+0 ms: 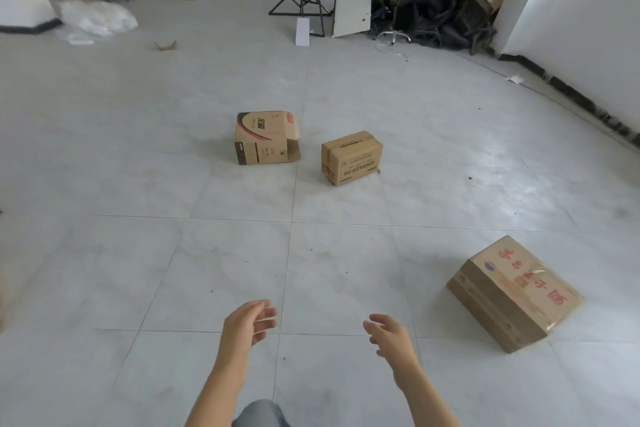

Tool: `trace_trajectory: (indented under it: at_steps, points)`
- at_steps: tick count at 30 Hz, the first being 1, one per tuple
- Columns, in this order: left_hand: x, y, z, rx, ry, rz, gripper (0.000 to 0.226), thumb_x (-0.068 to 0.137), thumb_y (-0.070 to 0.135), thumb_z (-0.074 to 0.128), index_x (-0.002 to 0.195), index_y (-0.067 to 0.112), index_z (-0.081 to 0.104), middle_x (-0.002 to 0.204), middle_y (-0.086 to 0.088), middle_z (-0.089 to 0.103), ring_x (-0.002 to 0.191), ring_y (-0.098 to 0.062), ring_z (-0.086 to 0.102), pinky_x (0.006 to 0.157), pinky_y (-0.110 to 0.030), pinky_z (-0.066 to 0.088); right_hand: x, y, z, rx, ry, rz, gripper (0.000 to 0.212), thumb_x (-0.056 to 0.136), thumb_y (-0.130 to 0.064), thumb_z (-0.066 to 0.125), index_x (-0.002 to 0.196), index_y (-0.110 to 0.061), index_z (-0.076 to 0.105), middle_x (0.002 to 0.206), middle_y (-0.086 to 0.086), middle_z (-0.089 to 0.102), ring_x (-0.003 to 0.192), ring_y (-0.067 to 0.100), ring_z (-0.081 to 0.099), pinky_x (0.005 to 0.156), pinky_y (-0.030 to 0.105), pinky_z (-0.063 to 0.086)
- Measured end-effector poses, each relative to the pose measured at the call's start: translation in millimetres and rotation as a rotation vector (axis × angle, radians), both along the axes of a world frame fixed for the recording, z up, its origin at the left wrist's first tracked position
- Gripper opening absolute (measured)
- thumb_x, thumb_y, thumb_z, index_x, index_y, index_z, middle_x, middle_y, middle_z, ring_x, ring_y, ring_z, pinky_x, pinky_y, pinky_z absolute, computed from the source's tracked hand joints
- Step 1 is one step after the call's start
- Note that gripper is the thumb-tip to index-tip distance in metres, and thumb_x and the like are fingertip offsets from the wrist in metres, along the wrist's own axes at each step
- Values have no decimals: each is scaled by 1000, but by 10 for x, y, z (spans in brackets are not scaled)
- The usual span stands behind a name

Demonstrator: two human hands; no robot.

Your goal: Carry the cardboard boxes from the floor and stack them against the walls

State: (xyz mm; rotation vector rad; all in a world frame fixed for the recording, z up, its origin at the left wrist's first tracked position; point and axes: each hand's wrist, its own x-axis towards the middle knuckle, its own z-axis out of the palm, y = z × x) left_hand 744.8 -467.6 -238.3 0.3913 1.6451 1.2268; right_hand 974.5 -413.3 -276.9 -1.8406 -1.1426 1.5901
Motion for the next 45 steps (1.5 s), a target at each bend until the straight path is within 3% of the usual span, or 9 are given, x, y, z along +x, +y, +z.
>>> trace_trajectory:
  at_steps: [7, 11, 16, 24, 30, 37, 41, 45]
  points:
    - [-757, 1278, -259, -81, 7, 2, 18, 95, 10, 48, 90, 4, 64, 87, -13, 68, 76, -26, 62, 64, -28, 44, -664, 1385, -96, 24, -28, -5, 30, 90, -16, 58, 118, -7, 55, 98, 8, 59, 87, 19, 55, 78, 29, 40]
    - [-1469, 2101, -207, -95, 10, 14, 18, 94, 10, 49, 84, 8, 63, 83, -12, 67, 72, -24, 61, 64, -27, 41, -1242, 2113, -65, 26, -38, 5, 27, 90, -16, 58, 116, -8, 55, 101, 8, 59, 88, 19, 55, 67, 23, 42]
    - [-2193, 3117, -65, -70, 26, 38, 16, 94, 9, 48, 85, 8, 62, 82, -10, 66, 70, -22, 59, 64, -26, 40, -1877, 2951, 45, 27, -43, 43, 19, 91, -17, 56, 109, -17, 52, 102, 4, 59, 92, 17, 55, 72, 24, 42]
    - [-2369, 4084, -324, -214, -40, -79, 17, 92, 10, 51, 82, 8, 64, 83, -12, 68, 72, -24, 62, 65, -27, 42, -2277, 4002, -247, -88, -129, 2, 27, 89, -18, 58, 114, -7, 56, 101, 7, 59, 93, 21, 54, 76, 28, 40]
    - [-2971, 5291, -333, -185, 29, 72, 15, 92, 11, 52, 83, 9, 63, 83, -9, 68, 73, -22, 62, 64, -27, 42, -2893, 5606, -326, -33, -46, 81, 24, 88, -17, 58, 110, -10, 57, 99, 7, 57, 90, 20, 52, 67, 25, 40]
    - [-3281, 6652, -256, -173, 47, 153, 14, 92, 11, 52, 83, 8, 63, 82, -9, 67, 72, -22, 61, 64, -27, 42, -3392, 7352, -25, 55, 19, 189, 17, 91, -17, 55, 107, -15, 52, 101, 5, 56, 94, 20, 52, 79, 28, 37]
    - [-3330, 7090, -391, -237, 29, 129, 15, 95, 11, 50, 92, 3, 62, 91, -13, 67, 79, -27, 61, 64, -27, 44, -3543, 7718, -216, -16, -43, 234, 22, 89, -18, 57, 110, -12, 56, 96, 2, 57, 87, 17, 51, 65, 22, 38]
    - [-3624, 7620, -594, -295, -2, 155, 16, 94, 11, 51, 97, 0, 63, 93, -14, 68, 80, -28, 61, 63, -28, 43, -3722, 8175, -387, -85, -93, 286, 22, 89, -19, 57, 110, -11, 56, 97, 2, 55, 85, 15, 50, 62, 19, 37]
